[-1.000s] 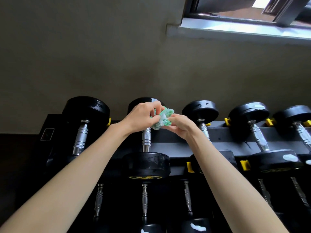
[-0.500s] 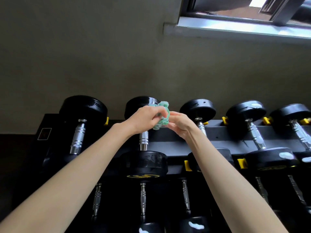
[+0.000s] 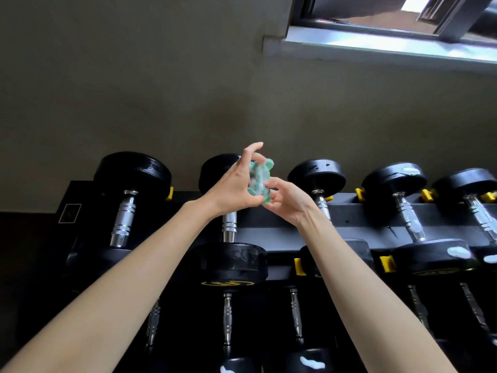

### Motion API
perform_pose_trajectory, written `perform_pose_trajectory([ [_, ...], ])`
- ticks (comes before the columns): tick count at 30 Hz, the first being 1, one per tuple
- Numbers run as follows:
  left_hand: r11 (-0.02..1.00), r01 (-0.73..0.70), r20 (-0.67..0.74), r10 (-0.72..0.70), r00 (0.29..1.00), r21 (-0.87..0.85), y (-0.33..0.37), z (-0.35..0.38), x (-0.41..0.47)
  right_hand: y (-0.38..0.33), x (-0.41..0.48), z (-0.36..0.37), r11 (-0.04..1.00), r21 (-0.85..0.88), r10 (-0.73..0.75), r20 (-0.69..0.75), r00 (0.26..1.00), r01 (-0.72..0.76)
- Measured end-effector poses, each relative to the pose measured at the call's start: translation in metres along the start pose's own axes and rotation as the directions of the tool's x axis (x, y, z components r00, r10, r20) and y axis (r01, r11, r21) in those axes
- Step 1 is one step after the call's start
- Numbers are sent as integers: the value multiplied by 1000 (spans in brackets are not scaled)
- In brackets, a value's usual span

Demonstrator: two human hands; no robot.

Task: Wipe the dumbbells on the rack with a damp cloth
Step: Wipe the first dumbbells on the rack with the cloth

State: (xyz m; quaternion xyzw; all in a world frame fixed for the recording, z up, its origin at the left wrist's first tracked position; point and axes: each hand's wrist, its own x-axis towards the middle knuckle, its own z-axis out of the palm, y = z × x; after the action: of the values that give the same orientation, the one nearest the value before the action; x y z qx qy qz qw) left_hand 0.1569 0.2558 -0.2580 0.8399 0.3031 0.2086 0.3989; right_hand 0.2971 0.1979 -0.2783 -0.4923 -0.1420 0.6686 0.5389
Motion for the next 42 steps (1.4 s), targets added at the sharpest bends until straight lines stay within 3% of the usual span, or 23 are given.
perform_pose_trajectory([
  [3, 997, 22, -210, -37, 977, -70, -8, -9, 1, -3, 5, -8, 994, 94, -37, -136, 990, 50],
  [6, 946, 181, -475, -294, 830, -269, -33, -19, 12, -6, 18, -14, 987, 8, -146, -336, 930, 158],
  [9, 819, 474, -426, -573, 700, -323, -64, -27, 19, -3, 41, -15, 961, -244, -243, -507, 827, 133],
  [11, 746, 631, -329, -663, 672, -214, -80, -25, 20, 0, 56, -14, 904, -428, -299, -602, 740, 17],
  [13, 713, 681, -249, -699, 671, -166, -95, -19, 19, 1, 66, -11, 818, -566, -357, -637, 684, -101],
  [20, 604, 643, -179, -779, 601, -470, -124, -23, 19, -7, 68, 7, 695, -713, -473, -552, 687, -95],
  [25, 572, 590, -180, -787, 590, -570, -123, -22, 14, -5, 59, 39, 491, -869, -611, -395, 686, -63],
  [31, 524, 566, -136, -799, 586, -636, -116, -24, 11, 3, 48, 63, 431, -902, -654, -297, 695, 20],
  [33, 517, 565, -136, -803, 580, -643, -112, -23, 11, 6, 45, 76, 478, -874, -614, -263, 744, 86],
  [36, 529, 547, -173, -803, 571, -649, -101, -21, 10, 7, 32, 85, 729, -662, -460, -288, 840, 173],
  [38, 539, 551, -201, -806, 556, -637, -91, -21, 10, 3, 21, 74, 845, -504, -383, -336, 860, 179],
  [42, 584, 567, -274, -796, 540, -581, -58, -13, 13, -16, -16, 27, 910, -375, -336, -419, 843, 176],
])
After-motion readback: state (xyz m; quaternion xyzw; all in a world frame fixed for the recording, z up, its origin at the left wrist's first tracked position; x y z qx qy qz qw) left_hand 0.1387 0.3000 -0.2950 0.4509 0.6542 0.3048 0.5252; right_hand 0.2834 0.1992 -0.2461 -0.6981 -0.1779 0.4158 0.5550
